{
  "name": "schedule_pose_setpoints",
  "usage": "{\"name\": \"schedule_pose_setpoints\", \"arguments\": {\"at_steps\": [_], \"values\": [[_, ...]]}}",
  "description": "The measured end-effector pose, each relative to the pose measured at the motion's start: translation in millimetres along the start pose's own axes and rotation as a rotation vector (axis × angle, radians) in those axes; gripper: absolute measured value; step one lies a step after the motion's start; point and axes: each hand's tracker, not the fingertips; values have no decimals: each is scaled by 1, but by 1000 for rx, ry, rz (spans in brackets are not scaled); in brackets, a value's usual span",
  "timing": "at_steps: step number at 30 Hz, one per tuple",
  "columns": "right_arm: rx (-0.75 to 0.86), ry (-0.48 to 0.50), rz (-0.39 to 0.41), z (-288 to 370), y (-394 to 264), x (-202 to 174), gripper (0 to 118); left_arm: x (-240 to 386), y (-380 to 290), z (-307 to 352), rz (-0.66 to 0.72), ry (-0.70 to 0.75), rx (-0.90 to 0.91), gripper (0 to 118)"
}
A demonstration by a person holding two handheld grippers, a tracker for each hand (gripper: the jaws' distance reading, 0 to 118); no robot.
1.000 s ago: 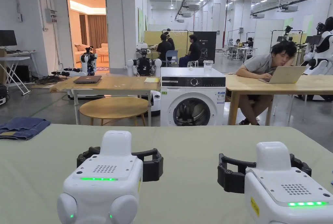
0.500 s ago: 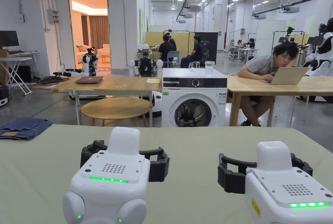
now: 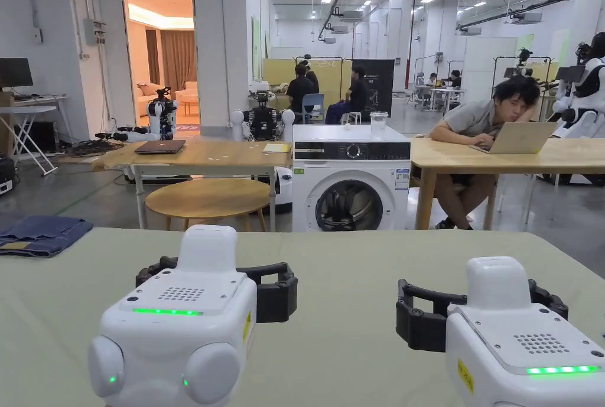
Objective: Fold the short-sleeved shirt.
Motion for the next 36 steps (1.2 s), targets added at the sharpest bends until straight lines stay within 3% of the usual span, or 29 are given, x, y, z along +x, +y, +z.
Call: {"name": "schedule_pose_setpoints", "arguments": {"at_steps": [36], "values": [[-6, 13, 13, -3, 0, -7, 118, -4, -4, 1, -10, -5, -22, 117]]}}
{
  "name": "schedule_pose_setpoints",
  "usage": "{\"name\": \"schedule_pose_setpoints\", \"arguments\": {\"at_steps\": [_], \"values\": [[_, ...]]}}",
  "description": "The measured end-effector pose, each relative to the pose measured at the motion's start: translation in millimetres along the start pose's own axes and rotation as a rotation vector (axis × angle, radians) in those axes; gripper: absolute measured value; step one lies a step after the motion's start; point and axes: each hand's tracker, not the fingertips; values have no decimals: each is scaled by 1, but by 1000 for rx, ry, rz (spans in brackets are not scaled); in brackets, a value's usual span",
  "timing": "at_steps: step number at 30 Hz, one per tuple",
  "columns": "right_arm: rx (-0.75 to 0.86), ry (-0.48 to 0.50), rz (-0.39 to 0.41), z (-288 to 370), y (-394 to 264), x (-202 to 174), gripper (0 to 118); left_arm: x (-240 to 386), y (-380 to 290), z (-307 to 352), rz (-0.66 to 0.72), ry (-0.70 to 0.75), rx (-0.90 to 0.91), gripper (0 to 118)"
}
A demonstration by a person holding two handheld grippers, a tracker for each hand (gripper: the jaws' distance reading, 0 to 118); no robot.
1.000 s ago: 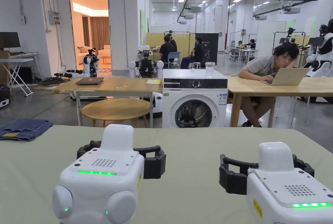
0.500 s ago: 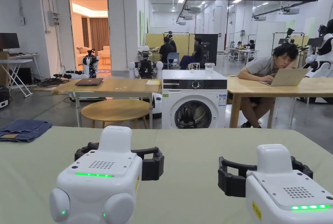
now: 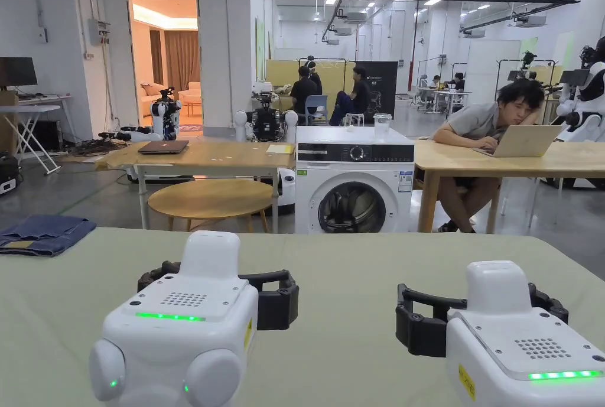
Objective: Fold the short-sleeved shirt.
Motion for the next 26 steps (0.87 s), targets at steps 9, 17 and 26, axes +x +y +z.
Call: {"name": "schedule_pose_setpoints", "arguments": {"at_steps": [9, 17, 26], "values": [[4, 5, 4, 0, 2, -2, 118, 7, -3, 6, -2, 66, 42, 117], [3, 7, 10, 2, 2, -3, 118, 3, -2, 0, -9, 99, -11, 117], [2, 7, 12, 1, 2, -3, 118, 3, -5, 4, -21, 71, 30, 117]]}}
